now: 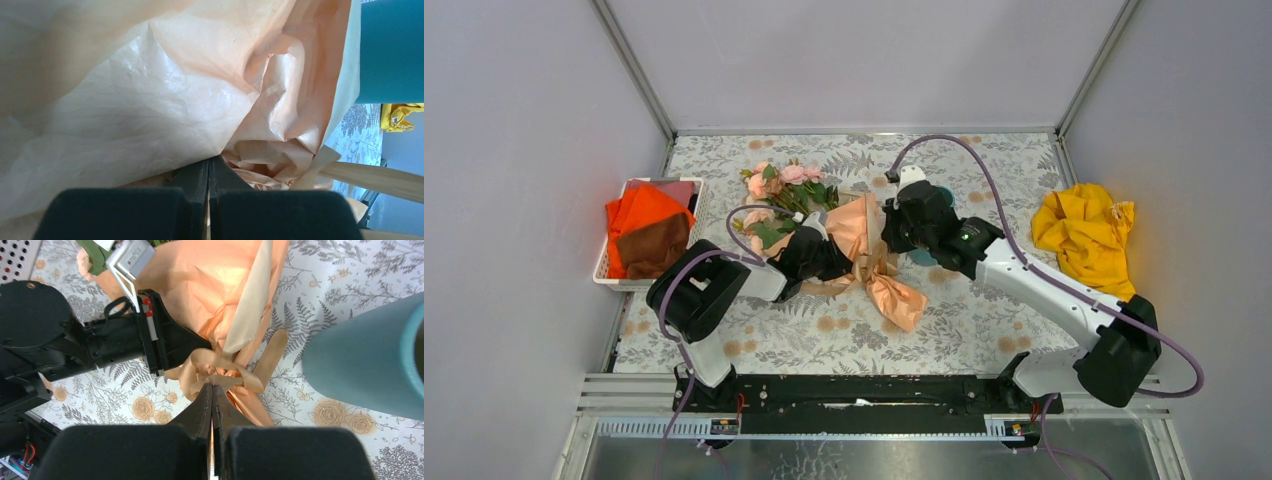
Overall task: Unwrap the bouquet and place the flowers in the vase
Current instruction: Untie the ribbon from the wrapping paper, then place the ribbon at the center of the board, then unfold the wrapping paper at the center of the board.
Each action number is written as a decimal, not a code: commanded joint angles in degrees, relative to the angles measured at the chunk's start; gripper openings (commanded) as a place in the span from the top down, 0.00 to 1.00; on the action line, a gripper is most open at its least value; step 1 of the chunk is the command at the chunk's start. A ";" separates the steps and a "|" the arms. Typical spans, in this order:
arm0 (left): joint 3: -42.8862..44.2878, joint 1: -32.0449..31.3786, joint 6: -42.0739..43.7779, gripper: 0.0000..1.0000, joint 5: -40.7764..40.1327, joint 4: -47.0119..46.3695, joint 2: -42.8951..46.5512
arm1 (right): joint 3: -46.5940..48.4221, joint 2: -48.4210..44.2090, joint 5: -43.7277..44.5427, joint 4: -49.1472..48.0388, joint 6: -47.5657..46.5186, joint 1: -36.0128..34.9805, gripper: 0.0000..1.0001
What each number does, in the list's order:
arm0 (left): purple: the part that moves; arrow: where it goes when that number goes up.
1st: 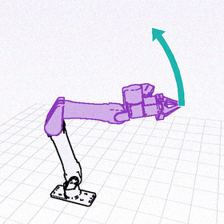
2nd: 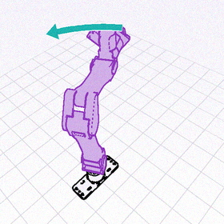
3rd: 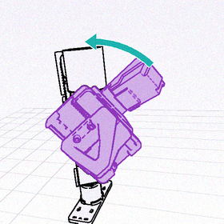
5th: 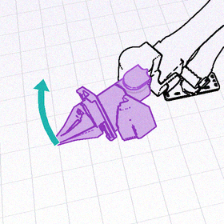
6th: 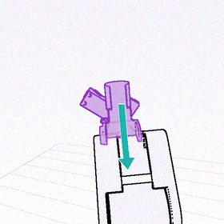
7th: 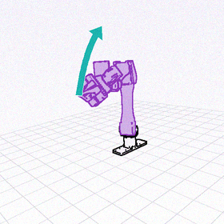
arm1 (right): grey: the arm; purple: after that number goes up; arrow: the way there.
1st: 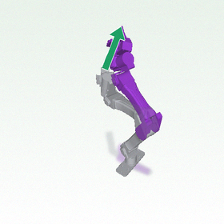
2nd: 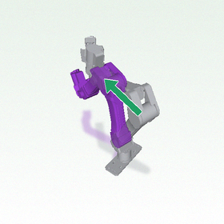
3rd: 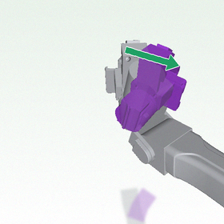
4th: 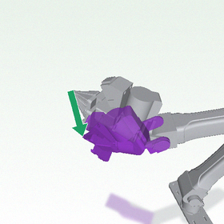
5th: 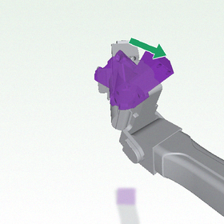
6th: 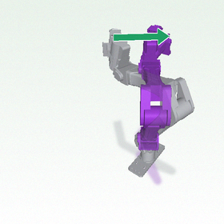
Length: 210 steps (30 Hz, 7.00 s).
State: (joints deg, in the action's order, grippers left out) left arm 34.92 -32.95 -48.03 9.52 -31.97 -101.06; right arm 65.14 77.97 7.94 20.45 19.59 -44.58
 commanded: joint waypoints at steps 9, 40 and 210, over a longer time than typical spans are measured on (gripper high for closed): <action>-3.63 0.18 2.07 1.00 -2.82 12.28 -0.11 | 6.82 -7.78 5.32 -0.14 -2.68 -0.60 1.00; -1.72 -1.24 2.58 1.00 -4.20 15.30 0.88 | 9.77 -33.13 16.75 -11.27 -12.15 -0.55 1.00; 21.84 3.21 3.18 0.49 -31.39 67.93 53.36 | 2.94 21.02 -9.13 -10.97 -4.37 -33.66 1.00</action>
State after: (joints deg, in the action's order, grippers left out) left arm 61.95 -30.30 -42.06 -22.90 36.12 -47.70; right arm 68.51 96.82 -1.06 9.98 16.69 -76.93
